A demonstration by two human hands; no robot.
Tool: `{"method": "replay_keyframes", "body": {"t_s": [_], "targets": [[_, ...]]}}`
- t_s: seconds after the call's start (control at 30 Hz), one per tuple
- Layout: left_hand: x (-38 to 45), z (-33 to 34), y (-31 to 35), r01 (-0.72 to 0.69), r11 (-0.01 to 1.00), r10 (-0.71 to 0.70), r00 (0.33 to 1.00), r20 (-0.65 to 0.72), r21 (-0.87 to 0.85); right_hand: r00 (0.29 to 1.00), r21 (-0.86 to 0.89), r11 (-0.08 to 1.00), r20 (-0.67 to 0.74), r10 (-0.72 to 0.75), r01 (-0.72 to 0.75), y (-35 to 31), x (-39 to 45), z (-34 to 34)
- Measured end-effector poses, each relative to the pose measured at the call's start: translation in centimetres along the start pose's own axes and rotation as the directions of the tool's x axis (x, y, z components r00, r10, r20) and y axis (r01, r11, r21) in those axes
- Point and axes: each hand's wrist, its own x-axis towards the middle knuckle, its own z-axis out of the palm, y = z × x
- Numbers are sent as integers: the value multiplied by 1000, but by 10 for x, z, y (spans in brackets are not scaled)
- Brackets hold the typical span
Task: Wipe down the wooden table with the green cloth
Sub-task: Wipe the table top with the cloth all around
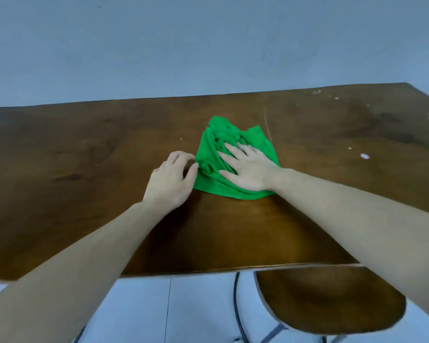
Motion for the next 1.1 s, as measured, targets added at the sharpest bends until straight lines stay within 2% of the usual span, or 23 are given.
{"method": "replay_keyframes", "body": {"t_s": [0.27, 0.5, 0.63, 0.73, 0.83, 0.97, 1.1], "targets": [[-94, -4, 1, -49, 999, 49, 997, -52, 0, 1000, 14, 1000, -17, -26, 27, -74, -99, 17], [-135, -5, 14, -92, 995, 90, 995, -37, -43, 981, 23, 996, -178, -83, 89, -103, -162, 28], [-142, -4, 17, -104, 994, 104, 995, -11, -30, 960, -155, 980, -232, -158, 124, -90, -179, 30], [-141, -2, 20, -99, 995, 99, 995, -8, -29, 955, -258, 950, -185, -230, 178, -82, -178, 30], [-136, 2, 24, -122, 992, 122, 993, -4, -31, 952, -167, 949, -103, -287, 268, -62, -180, 30], [-119, 11, 31, -160, 987, 160, 987, -8, -11, 934, -204, 916, -26, -357, 344, -27, -184, 29], [-90, 23, 45, -164, 986, 164, 986, 2, -1, 928, -124, 920, 22, -373, 372, 8, -177, 20]]}}
